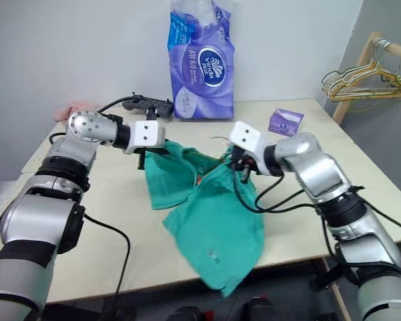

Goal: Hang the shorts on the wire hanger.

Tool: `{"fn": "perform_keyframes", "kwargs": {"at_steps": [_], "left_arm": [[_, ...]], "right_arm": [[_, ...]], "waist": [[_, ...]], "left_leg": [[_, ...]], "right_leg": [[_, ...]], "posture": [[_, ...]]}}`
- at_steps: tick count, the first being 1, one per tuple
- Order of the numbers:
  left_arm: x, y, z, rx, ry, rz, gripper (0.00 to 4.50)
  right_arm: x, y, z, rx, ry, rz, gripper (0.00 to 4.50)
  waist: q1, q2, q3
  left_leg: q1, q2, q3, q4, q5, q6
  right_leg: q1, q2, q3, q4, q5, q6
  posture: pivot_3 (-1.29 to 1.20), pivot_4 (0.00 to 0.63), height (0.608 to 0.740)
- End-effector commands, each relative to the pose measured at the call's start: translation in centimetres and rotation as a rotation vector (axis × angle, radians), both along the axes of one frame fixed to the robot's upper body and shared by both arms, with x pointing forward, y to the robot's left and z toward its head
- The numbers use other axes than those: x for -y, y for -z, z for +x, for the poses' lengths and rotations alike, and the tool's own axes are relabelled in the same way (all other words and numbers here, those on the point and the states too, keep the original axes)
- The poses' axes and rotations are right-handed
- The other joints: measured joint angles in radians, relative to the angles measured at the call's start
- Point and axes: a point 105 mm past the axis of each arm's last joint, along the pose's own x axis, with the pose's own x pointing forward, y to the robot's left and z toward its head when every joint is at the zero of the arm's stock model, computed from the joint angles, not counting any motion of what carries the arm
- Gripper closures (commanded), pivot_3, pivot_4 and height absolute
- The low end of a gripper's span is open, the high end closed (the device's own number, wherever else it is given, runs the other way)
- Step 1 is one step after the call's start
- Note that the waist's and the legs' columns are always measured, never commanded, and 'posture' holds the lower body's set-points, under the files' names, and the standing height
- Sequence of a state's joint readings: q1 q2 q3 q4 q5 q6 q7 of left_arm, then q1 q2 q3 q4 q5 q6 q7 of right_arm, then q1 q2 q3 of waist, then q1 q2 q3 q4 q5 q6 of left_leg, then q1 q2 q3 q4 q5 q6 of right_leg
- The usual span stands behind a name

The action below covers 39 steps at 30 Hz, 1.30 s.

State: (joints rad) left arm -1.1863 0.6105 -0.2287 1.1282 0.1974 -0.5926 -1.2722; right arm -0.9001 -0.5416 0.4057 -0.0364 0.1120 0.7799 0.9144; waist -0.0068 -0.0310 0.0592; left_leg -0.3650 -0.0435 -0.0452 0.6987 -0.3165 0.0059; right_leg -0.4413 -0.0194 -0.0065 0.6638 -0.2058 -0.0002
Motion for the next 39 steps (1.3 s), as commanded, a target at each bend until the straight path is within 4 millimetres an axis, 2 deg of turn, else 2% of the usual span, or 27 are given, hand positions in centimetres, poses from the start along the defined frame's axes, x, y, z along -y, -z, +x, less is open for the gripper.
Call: {"fn": "perform_keyframes", "kwargs": {"at_steps": [1,4,7,12,19,21,24,26,30,34,39], "left_arm": [[0.9,-2.2,0.0,0.081,0.034,-0.061,4.48],[0.4,-1.9,-0.1,0.075,0.024,-0.059,4.50],[0.2,-1.7,-0.1,0.073,0.016,-0.060,4.50],[-0.2,-1.7,-0.1,0.075,0.002,-0.076,4.50],[-1.0,-1.5,-0.4,0.071,-0.016,-0.080,4.50],[-1.0,-1.5,-0.4,0.071,-0.020,-0.088,4.50],[-1.0,-1.6,-0.4,0.071,-0.020,-0.095,4.50],[-0.9,-1.7,-0.4,0.073,-0.018,-0.096,4.50],[-0.7,-1.9,-0.4,0.075,-0.010,-0.101,4.50],[-0.9,-1.9,-0.6,0.076,-0.009,-0.101,4.50],[-1.3,-1.7,-0.9,0.069,-0.014,-0.098,4.50]], "right_arm": [[-0.9,-2.0,-0.2,0.071,-0.040,0.005,4.50],[-0.5,-1.9,-0.2,0.089,-0.050,-0.023,3.70],[0.3,-1.9,0.0,0.095,-0.032,-0.035,2.71],[2.0,-3.3,-1.1,0.047,0.001,0.007,0.97],[5.1,-4.8,-3.9,-0.111,0.036,0.068,0.97],[5.7,-3.8,-4.7,-0.183,0.025,0.054,0.97],[6.5,-1.2,-5.1,-0.249,0.014,-0.012,0.97],[6.7,1.0,-4.0,-0.252,0.039,-0.058,0.97],[5.6,3.3,-1.9,-0.214,0.043,-0.114,0.97],[4.6,3.8,0.8,-0.135,0.091,-0.138,0.97],[4.0,3.9,1.8,-0.110,0.098,-0.142,0.97]], "waist": [[-0.001,0.000,0.000],[-0.004,0.000,0.000],[-0.007,0.000,0.000],[-0.007,0.000,0.000],[-0.001,0.000,0.000],[0.001,0.000,0.000],[0.002,0.000,0.000],[0.001,0.000,0.000],[-0.002,0.000,0.000],[-0.001,0.000,0.000],[0.004,0.000,0.000]], "left_leg": [[0.000,0.000,-0.001,0.000,0.000,0.000],[0.000,0.000,-0.001,0.000,0.000,0.000],[0.000,0.000,-0.001,0.000,0.000,0.000],[0.000,0.000,-0.001,0.000,0.000,0.000],[0.000,0.000,-0.001,0.000,0.000,0.000],[0.000,0.000,-0.001,0.000,0.000,0.000],[0.000,0.000,-0.002,0.000,0.000,0.000],[0.001,0.000,-0.001,0.000,0.000,0.000],[0.001,0.001,0.001,0.000,0.000,0.000],[0.001,0.001,0.001,0.000,0.000,0.000],[0.001,0.000,0.000,0.000,0.000,0.000]], "right_leg": [[0.000,0.000,0.000,0.000,0.000,0.000],[0.000,0.000,-0.001,0.000,0.000,0.000],[0.000,0.000,-0.001,0.000,0.000,0.000],[0.000,0.000,-0.001,0.000,0.000,0.000],[0.001,0.000,-0.001,-0.001,0.000,0.000],[0.001,0.000,-0.001,-0.001,0.000,0.000],[0.002,0.000,-0.002,-0.001,0.000,0.000],[0.002,0.000,-0.001,-0.001,0.000,0.000],[0.001,0.001,-0.001,0.000,0.000,0.000],[0.000,0.001,0.000,0.000,0.000,0.000],[0.000,0.000,0.000,-0.001,0.000,0.000]], "posture": [[-0.05,0.015,0.740],[-0.05,0.014,0.740],[-0.05,0.014,0.740],[-0.04,0.014,0.740],[-0.03,0.017,0.740],[-0.03,0.018,0.740],[-0.03,0.013,0.740],[-0.03,0.012,0.740],[-0.02,0.011,0.740],[0.00,0.011,0.740],[0.02,0.011,0.740]]}}
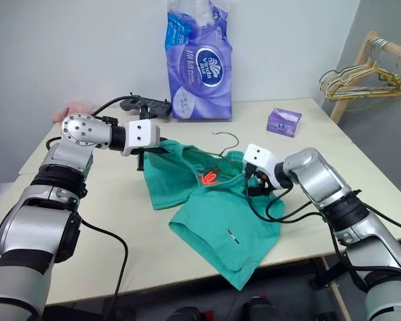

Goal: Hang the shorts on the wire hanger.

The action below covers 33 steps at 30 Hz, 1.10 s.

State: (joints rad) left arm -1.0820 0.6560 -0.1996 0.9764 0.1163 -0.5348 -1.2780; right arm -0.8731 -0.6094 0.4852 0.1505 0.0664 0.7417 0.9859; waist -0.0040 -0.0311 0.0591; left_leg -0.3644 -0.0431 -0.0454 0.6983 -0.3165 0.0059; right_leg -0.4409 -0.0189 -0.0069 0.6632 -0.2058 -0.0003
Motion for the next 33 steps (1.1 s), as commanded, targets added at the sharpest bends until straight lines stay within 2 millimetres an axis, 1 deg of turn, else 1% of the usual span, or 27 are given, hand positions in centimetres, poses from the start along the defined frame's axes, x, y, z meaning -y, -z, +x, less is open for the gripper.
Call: {"fn": "perform_keyframes", "kwargs": {"at_steps": [1,5,8,11,14,18,23,24,25,27,33], "left_arm": [[-0.3,-1.8,-0.1,0.055,-0.001,-0.037,4.50],[-0.3,-1.9,-0.1,0.054,-0.006,-0.047,4.50],[-0.1,-2.4,-0.1,0.052,-0.007,-0.080,4.50],[0.1,-3.2,0.1,0.053,-0.015,-0.131,4.50],[0.5,-3.7,-0.1,0.034,-0.002,-0.171,4.50],[0.5,-3.8,-0.5,0.006,0.014,-0.178,4.50],[0.3,-3.6,-0.6,0.005,0.008,-0.168,4.50],[0.3,-3.5,-0.6,0.006,0.008,-0.164,4.50],[0.2,-3.5,-0.6,0.005,0.007,-0.163,4.50],[0.1,-3.5,-0.6,0.006,0.006,-0.162,4.50],[0.2,-3.6,-0.5,0.010,0.001,-0.164,4.50]], "right_arm": [[-0.2,-1.0,0.9,0.069,-0.006,-0.009,0.97],[-1.3,-0.9,1.6,0.086,-0.019,0.011,0.97],[-2.3,-1.0,1.6,0.079,-0.049,0.039,0.97],[-3.2,-0.5,1.5,0.067,-0.085,0.043,0.97],[-4.0,0.1,2.1,0.078,-0.083,0.046,0.97],[-4.7,0.3,3.2,0.087,-0.065,0.063,0.97],[-4.7,0.3,4.3,0.111,-0.046,0.065,0.97],[-4.6,0.2,4.4,0.119,-0.045,0.064,1.34],[-4.6,0.2,4.5,0.125,-0.046,0.064,1.55],[-4.4,0.1,4.7,0.145,-0.053,0.048,2.18],[-4.0,0.2,4.8,0.154,-0.051,0.050,4.33]], "waist": [[0.001,0.000,0.000],[0.001,0.000,0.000],[0.001,0.000,0.000],[0.001,0.000,0.000],[0.001,0.000,0.000],[-0.001,0.000,0.000],[-0.001,0.000,0.000],[-0.001,0.000,0.000],[-0.001,0.000,0.000],[-0.001,0.000,0.000],[-0.001,0.000,0.000]], "left_leg": [[0.000,0.000,0.000,0.000,0.000,0.000],[0.000,0.000,0.000,0.000,0.000,0.000],[0.000,0.000,0.000,0.000,0.000,0.000],[0.000,0.000,0.000,0.000,0.000,0.000],[0.000,0.000,0.000,0.000,0.000,0.000],[0.000,0.000,0.000,0.000,0.000,0.000],[0.000,0.000,-0.001,0.000,0.000,-0.001],[0.000,0.000,-0.001,0.000,0.000,-0.001],[0.000,0.000,-0.001,0.000,0.000,-0.001],[0.000,0.000,-0.001,0.000,0.000,-0.001],[0.000,0.000,-0.001,0.000,0.000,-0.001]], "right_leg": [[0.000,0.000,0.000,0.000,0.000,0.000],[0.000,0.000,0.000,0.001,0.000,0.000],[0.000,0.000,0.000,0.001,0.000,0.000],[0.000,0.000,0.000,0.001,0.000,0.000],[0.000,0.000,0.000,0.001,0.000,0.000],[0.000,0.000,0.000,0.001,0.000,0.000],[0.000,0.000,0.000,0.001,0.000,0.000],[0.000,0.000,0.000,0.001,0.000,0.000],[0.000,0.000,0.000,0.001,0.000,0.000],[0.000,0.000,0.000,0.001,0.000,0.000],[0.000,0.000,0.001,0.001,0.000,0.000]], "posture": [[0.02,0.011,0.740],[0.02,0.013,0.740],[0.02,0.014,0.740],[0.02,0.013,0.740],[0.03,0.010,0.740],[0.03,0.008,0.740],[0.04,0.007,0.740],[0.04,0.007,0.740],[0.04,0.007,0.740],[0.04,0.008,0.740],[0.04,0.006,0.740]]}}
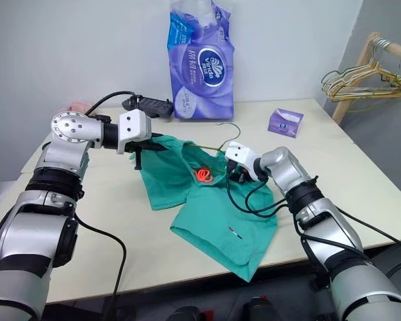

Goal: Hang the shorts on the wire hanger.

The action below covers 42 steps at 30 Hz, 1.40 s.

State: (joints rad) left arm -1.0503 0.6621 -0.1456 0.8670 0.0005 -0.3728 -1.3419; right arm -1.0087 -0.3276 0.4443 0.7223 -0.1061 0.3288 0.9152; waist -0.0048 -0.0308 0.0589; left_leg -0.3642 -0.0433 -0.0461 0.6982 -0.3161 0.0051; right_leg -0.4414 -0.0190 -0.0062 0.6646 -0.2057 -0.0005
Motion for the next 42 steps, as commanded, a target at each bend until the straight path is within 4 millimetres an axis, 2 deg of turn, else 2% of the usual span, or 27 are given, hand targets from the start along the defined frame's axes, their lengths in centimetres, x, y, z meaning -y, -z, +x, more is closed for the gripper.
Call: {"fn": "perform_keyframes", "kwargs": {"at_steps": [1,9,10,12,19,24,26,28,30,33,37,42], "left_arm": [[0.1,-2.1,0.1,0.075,0.002,-0.028,4.50],[-0.2,-2.0,0.4,0.074,-0.020,-0.017,4.50],[-0.2,-1.9,0.4,0.061,-0.022,-0.015,3.96],[-0.4,-1.4,0.0,0.031,-0.005,0.007,3.55],[-1.3,-2.3,-0.1,0.038,-0.027,-0.023,1.46],[-2.5,-6.9,0.8,0.099,-0.124,-0.194,0.03],[-3.8,-8.4,0.8,0.105,-0.177,-0.260,0.03],[-5.1,-8.7,0.5,0.085,-0.211,-0.289,0.03],[-6.0,-8.0,0.0,0.030,-0.217,-0.303,0.03],[-5.7,-5.9,-1.4,-0.112,-0.165,-0.319,0.03],[-3.3,-2.5,-3.3,-0.244,-0.084,-0.351,0.03],[3.2,-2.1,-3.5,-0.218,0.002,-0.548,0.03]], "right_arm": [[-0.3,-2.3,0.6,0.075,-0.014,0.025,4.49],[0.3,-3.6,0.2,0.134,-0.039,-0.004,4.49],[0.4,-3.8,0.2,0.145,-0.038,-0.008,4.50],[0.6,-4.3,-0.1,0.168,-0.045,-0.020,4.50],[0.9,-4.5,-1.0,0.168,-0.047,-0.018,4.50],[2.5,-3.6,-1.3,0.145,-0.008,-0.036,4.50],[3.3,-2.9,-1.6,0.122,0.018,-0.035,4.50],[4.2,-2.4,-1.8,0.101,0.049,-0.029,4.50],[5.3,-2.0,-1.9,0.090,0.082,-0.034,4.50],[7.7,-1.6,-1.9,0.063,0.172,-0.019,4.50],[11.6,-1.8,-2.4,0.007,0.346,0.065,4.50],[15.7,-3.7,-3.1,0.046,0.609,0.216,4.50]], "waist": [[0.000,0.000,0.000],[0.000,0.000,0.000],[0.000,0.000,0.000],[0.000,0.000,0.000],[0.000,0.000,0.000],[0.001,0.000,0.000],[-0.001,0.000,0.000],[-0.007,0.000,0.000],[-0.014,0.001,-0.001],[-0.019,0.003,-0.002],[-0.017,0.003,-0.002],[0.002,0.002,-0.002]], "left_leg": [[0.000,0.000,0.000,0.000,0.000,0.000],[0.000,0.000,0.000,0.000,0.000,0.000],[0.000,0.000,0.000,0.000,0.000,0.000],[0.000,0.000,0.000,0.000,0.000,0.000],[0.000,0.000,0.000,0.000,0.000,0.000],[-0.001,0.000,-0.001,0.000,0.000,0.000],[-0.001,0.000,-0.001,0.000,0.000,0.000],[0.000,0.000,0.000,0.000,0.000,0.000],[0.000,0.000,0.000,-0.001,0.000,0.000],[0.000,0.000,0.000,-0.001,0.000,0.000],[-0.001,0.000,-0.002,0.000,0.000,0.000],[-0.001,0.000,-0.001,0.001,0.000,0.000]], "right_leg": [[0.000,0.000,0.000,0.000,0.000,0.000],[0.000,0.000,0.000,0.000,0.000,0.000],[0.000,0.000,0.000,0.000,0.000,0.000],[0.000,0.000,0.000,0.000,0.000,0.000],[0.000,0.000,0.000,0.000,0.000,0.000],[0.000,0.000,-0.001,-0.001,0.000,0.000],[0.000,0.000,-0.001,-0.001,0.000,0.000],[0.000,0.000,-0.001,-0.001,0.000,0.000],[0.000,0.000,-0.001,-0.001,0.000,0.000],[0.000,0.000,-0.001,0.000,0.000,0.000],[0.000,0.000,-0.001,-0.001,0.000,0.000],[0.002,-0.001,0.000,-0.002,0.000,0.000]], "posture": [[0.03,0.006,0.740],[0.03,0.005,0.740],[0.03,0.005,0.740],[0.02,0.005,0.740],[0.01,0.004,0.740],[0.00,0.000,0.740],[-0.01,0.000,0.740],[-0.02,0.000,0.740],[-0.02,0.000,0.740],[-0.01,0.000,0.740],[-0.01,0.000,0.740],[-0.03,0.000,0.740]]}}
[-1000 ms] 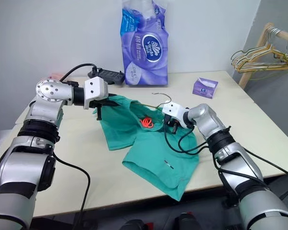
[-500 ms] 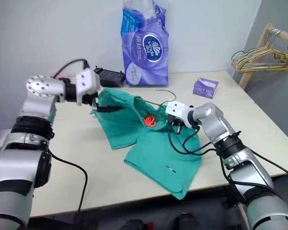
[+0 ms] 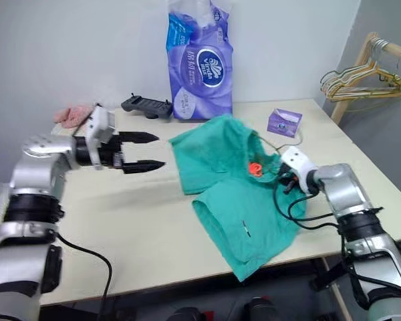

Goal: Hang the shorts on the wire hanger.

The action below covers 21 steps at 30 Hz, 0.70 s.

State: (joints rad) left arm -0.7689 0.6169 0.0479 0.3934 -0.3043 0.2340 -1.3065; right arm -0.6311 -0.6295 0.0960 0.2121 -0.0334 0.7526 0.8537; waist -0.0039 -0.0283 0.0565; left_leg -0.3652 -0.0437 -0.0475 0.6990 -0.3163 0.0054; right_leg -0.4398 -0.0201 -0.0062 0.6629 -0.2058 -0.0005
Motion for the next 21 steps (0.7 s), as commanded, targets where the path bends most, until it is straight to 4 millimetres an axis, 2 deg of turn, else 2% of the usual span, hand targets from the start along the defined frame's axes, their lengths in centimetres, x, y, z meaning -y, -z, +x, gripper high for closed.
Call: {"fn": "perform_keyframes", "kwargs": {"at_steps": [1,7,14,16,19,21], "left_arm": [[3.6,-2.3,-0.6,0.094,0.041,-0.105,0.03],[12.1,-2.5,-2.1,0.078,0.194,-0.287,0.03],[18.3,-4.5,-2.3,0.098,0.313,-0.379,0.03],[19.9,-5.1,-2.6,0.101,0.359,-0.402,0.03],[21.6,-4.9,-3.5,0.095,0.442,-0.392,0.03],[22.1,-4.7,-3.8,0.103,0.463,-0.378,0.03]], "right_arm": [[1.7,-3.4,-0.1,0.119,0.136,0.086,4.50],[6.2,-3.6,-2.4,0.156,0.577,0.241,4.50],[11.1,-2.6,-6.7,0.176,1.000,0.291,4.50],[13.1,-2.6,-8.1,0.195,1.131,0.270,4.50],[15.9,-3.2,-9.9,0.231,1.301,0.244,4.50],[16.9,-3.6,-10.4,0.251,1.352,0.226,4.50]], "waist": [[0.002,0.000,0.000],[-0.001,0.004,-0.007],[-0.017,0.013,-0.012],[-0.028,0.017,-0.014],[-0.049,0.021,-0.017],[-0.071,0.024,-0.018]], "left_leg": [[0.000,0.000,0.001,0.000,0.000,0.000],[0.001,0.000,0.003,-0.001,0.000,0.000],[0.002,0.000,0.006,-0.002,0.000,0.001],[0.002,-0.001,0.008,-0.002,-0.001,0.002],[0.003,-0.001,0.013,-0.003,-0.003,0.005],[0.005,-0.001,0.018,-0.004,-0.005,0.009]], "right_leg": [[0.000,0.000,0.001,0.000,0.000,0.000],[0.001,0.000,0.003,0.000,0.000,0.000],[0.001,0.002,0.006,-0.001,0.000,0.001],[0.002,0.002,0.008,-0.002,0.000,0.002],[0.003,0.003,0.014,-0.002,-0.001,0.005],[0.004,0.004,0.018,-0.002,-0.003,0.007]], "posture": [[-0.05,0.000,0.740],[-0.13,0.000,0.740],[-0.20,0.007,0.740],[-0.23,0.011,0.740],[-0.25,0.014,0.740],[-0.26,0.013,0.740]]}}
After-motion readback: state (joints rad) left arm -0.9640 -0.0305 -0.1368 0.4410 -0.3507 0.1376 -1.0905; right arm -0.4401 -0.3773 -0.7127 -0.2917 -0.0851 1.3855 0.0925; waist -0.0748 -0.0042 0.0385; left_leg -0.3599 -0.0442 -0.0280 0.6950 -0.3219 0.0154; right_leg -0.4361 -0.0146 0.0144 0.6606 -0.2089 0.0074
